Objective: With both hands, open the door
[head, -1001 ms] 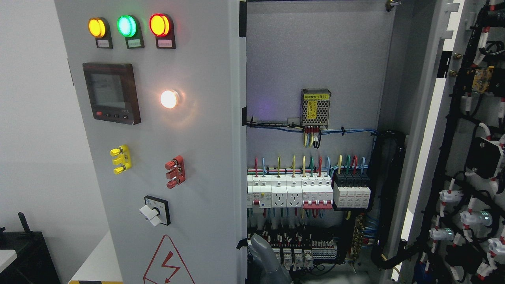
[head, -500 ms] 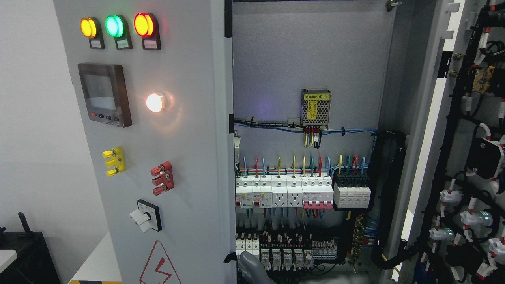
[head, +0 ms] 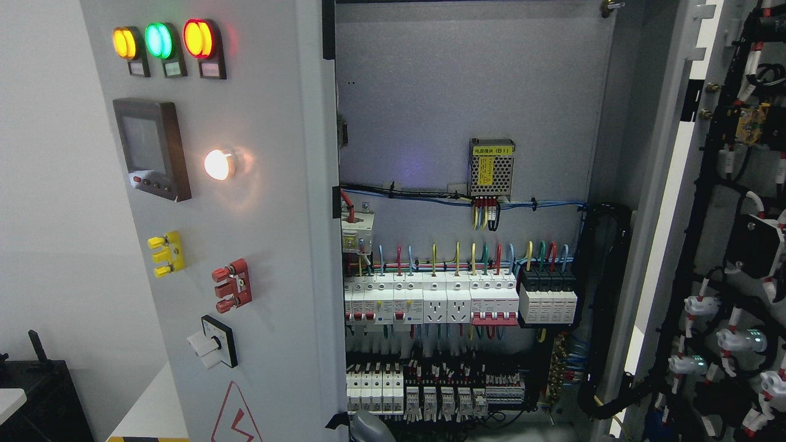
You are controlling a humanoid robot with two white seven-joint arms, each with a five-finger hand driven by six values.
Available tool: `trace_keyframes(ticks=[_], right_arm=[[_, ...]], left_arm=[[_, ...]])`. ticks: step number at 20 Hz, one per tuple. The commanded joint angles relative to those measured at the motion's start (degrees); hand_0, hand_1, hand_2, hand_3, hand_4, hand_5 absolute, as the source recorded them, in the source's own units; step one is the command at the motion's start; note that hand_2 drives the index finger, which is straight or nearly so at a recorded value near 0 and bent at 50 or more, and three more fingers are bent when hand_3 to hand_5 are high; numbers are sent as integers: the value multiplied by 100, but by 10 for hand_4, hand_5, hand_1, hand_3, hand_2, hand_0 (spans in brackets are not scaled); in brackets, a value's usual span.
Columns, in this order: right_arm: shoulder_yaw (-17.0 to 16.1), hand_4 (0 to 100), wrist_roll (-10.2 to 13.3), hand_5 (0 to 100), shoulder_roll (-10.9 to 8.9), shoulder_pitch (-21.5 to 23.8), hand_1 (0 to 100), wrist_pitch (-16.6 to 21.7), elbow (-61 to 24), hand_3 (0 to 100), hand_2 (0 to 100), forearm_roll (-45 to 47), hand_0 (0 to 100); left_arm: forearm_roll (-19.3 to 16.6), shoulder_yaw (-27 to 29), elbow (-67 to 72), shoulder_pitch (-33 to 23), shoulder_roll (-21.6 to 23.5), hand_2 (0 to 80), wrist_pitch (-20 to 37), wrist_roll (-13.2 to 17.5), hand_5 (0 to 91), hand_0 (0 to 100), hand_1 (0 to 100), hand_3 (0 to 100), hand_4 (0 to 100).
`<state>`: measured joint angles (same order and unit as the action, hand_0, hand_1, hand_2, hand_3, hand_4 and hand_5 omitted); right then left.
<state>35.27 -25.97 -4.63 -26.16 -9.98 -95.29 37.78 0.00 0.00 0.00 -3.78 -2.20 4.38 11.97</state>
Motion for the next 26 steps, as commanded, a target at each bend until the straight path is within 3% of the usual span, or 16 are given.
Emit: trace_keyframes(ticks=[1, 26], right_arm=[[436, 0, 13, 0, 59, 76, 0, 5, -288, 0, 0, -8, 0], [1096, 0, 154, 0, 322, 225, 0, 5, -570, 0, 0, -377, 0]], left_arm=[[176, 53, -88, 0, 0, 0, 2, -1, 0, 0, 0, 0, 43], [176, 53, -88, 0, 0, 0, 2, -1, 0, 0, 0, 0, 44]])
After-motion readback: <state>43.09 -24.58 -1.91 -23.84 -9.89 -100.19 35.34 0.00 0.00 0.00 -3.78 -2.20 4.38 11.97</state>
